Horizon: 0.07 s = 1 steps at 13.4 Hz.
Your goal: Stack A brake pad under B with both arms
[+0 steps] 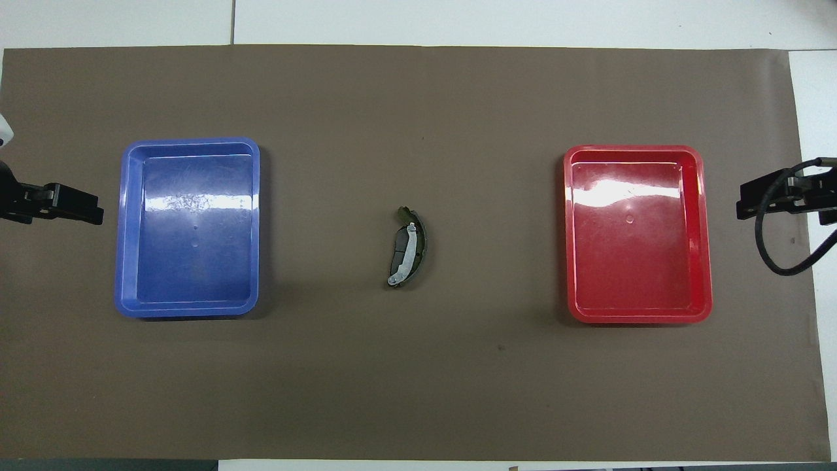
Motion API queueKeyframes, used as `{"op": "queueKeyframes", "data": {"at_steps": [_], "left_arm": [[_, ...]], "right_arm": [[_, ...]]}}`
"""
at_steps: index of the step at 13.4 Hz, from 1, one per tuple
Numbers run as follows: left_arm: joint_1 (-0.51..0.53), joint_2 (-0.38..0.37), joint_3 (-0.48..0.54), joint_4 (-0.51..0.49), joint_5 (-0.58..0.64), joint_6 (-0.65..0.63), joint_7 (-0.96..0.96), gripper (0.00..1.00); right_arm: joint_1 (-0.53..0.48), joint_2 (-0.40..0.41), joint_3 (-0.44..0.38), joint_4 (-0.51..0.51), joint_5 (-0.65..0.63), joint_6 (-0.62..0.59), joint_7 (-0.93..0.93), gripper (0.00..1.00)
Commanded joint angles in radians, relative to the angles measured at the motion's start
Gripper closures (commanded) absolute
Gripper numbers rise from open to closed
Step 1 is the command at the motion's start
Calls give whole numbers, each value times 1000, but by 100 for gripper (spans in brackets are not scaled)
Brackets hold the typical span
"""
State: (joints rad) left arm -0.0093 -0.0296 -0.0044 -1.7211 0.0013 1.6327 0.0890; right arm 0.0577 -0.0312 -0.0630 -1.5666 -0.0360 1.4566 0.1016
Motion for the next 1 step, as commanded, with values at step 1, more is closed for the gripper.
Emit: {"op": "queueKeyframes", "data": {"at_steps": [1], "left_arm": [[3, -9, -3, -8, 5, -1, -11, 0]], "right_arm": [[-9, 5, 5, 14, -8, -15, -33, 1]]}}
